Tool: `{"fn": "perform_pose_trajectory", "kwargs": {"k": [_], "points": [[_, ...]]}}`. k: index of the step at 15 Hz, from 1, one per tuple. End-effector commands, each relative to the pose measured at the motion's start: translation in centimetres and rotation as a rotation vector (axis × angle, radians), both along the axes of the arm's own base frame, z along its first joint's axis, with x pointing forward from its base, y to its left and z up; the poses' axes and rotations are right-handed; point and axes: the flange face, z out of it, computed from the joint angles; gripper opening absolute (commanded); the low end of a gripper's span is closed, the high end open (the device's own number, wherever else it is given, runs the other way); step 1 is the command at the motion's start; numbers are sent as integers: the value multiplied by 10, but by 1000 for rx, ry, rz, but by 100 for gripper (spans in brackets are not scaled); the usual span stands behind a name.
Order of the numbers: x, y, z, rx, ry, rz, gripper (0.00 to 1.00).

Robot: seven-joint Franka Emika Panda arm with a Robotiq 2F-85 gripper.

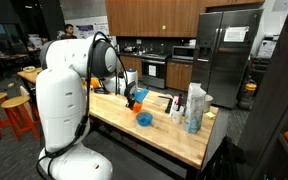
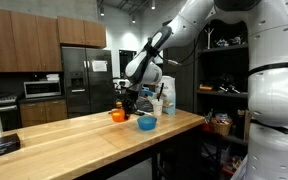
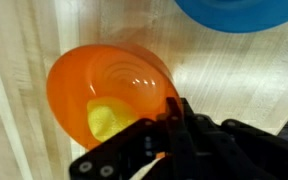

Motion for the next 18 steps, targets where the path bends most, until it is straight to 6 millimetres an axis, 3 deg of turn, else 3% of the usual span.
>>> {"fn": "perform_pose_trajectory", "kwargs": {"k": [1, 5, 10, 18], "points": [[-15, -6, 29, -15, -67, -28, 1], [-28, -17, 37, -31, -75, -85, 1], [-52, -31, 31, -27, -53, -189, 1], [-106, -25, 17, -40, -36, -331, 1]]}}
